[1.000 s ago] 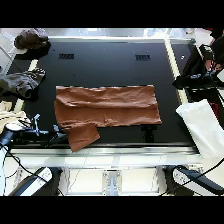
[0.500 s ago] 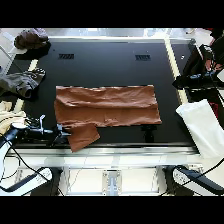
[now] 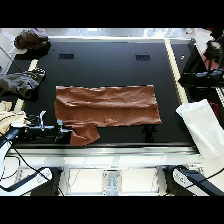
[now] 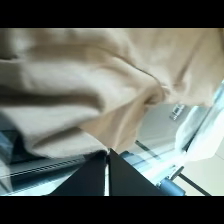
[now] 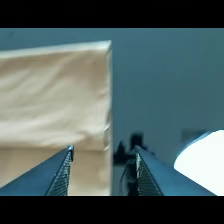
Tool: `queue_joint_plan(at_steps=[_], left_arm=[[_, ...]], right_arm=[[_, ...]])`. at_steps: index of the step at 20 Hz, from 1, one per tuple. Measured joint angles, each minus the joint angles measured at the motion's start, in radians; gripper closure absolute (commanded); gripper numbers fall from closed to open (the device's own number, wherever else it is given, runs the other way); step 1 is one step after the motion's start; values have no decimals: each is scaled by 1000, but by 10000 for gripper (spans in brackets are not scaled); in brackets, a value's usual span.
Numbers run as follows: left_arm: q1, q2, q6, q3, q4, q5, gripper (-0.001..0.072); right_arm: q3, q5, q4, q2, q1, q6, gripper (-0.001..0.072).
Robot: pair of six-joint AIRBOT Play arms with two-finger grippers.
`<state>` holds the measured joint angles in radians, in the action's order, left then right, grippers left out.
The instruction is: Fold the shirts.
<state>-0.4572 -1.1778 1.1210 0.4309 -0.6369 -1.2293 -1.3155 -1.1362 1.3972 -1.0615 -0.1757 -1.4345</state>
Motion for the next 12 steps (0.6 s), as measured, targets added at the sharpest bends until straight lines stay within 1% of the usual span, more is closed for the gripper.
queue_joint_plan(at_steps=[3,6,8,10,12], left_arm=[[0,31,-11,0,13,-10,695],[0,69,-26,0,19,-15,695],[0,87,-30,0,22,-17,695],[0,97,-33,0,23,-17,695],[0,102,-36,0,24,-17,695]], right_arm=[[95,1,53,113,-78,-38,289],[343,4,35,226,-177,-143,291],[527,5,-74,249,-233,-168,291],[681,7,-254,228,-268,-116,274],[780,22,-430,175,-287,-47,198]])
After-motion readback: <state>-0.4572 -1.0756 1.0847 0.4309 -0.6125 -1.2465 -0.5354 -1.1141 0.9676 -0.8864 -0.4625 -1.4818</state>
